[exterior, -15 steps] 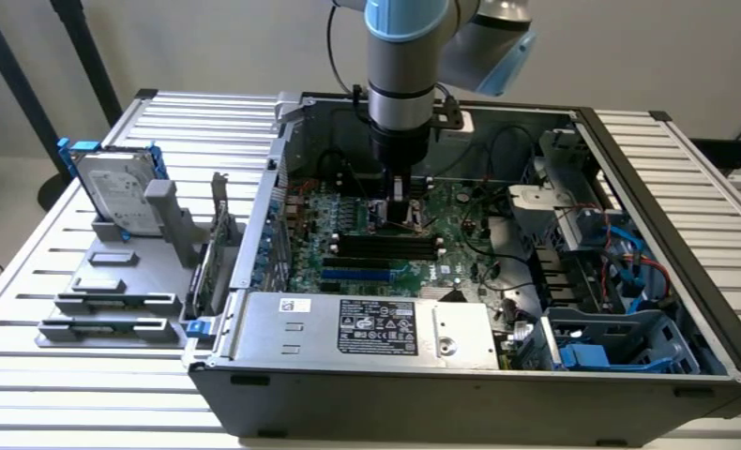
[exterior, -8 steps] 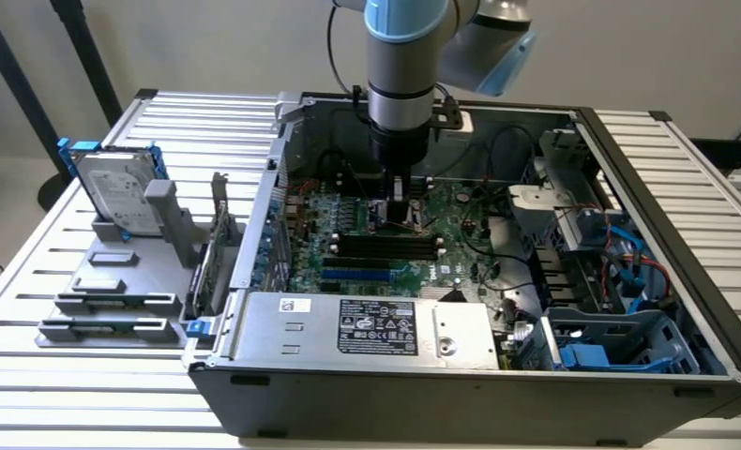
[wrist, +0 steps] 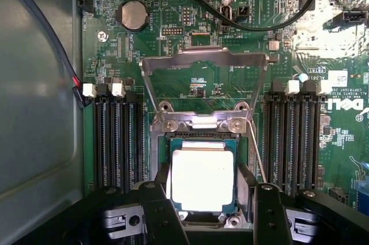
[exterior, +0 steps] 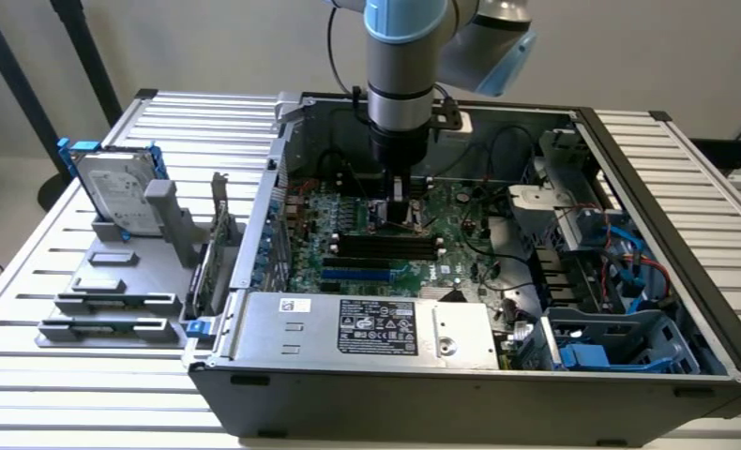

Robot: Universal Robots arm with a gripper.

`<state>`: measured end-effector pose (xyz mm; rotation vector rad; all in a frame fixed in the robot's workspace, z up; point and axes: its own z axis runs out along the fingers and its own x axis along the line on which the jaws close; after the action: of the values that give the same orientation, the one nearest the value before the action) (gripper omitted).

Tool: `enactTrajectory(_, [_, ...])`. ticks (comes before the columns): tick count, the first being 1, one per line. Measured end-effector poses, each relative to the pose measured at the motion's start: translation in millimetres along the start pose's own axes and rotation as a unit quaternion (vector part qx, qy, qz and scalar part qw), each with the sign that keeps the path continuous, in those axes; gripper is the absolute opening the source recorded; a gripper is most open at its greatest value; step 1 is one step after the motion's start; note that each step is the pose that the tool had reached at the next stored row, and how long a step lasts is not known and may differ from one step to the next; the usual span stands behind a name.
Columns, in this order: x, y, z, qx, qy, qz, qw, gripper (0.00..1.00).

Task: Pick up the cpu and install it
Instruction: 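Place the cpu into insertion slot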

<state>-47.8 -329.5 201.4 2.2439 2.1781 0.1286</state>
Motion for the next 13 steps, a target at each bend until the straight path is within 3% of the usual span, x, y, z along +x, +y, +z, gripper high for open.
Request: enactTrajectory(13, [-0.1, -0.2, 2.2, 0.0001, -0.0015, -0.003, 1.0, 0.54])
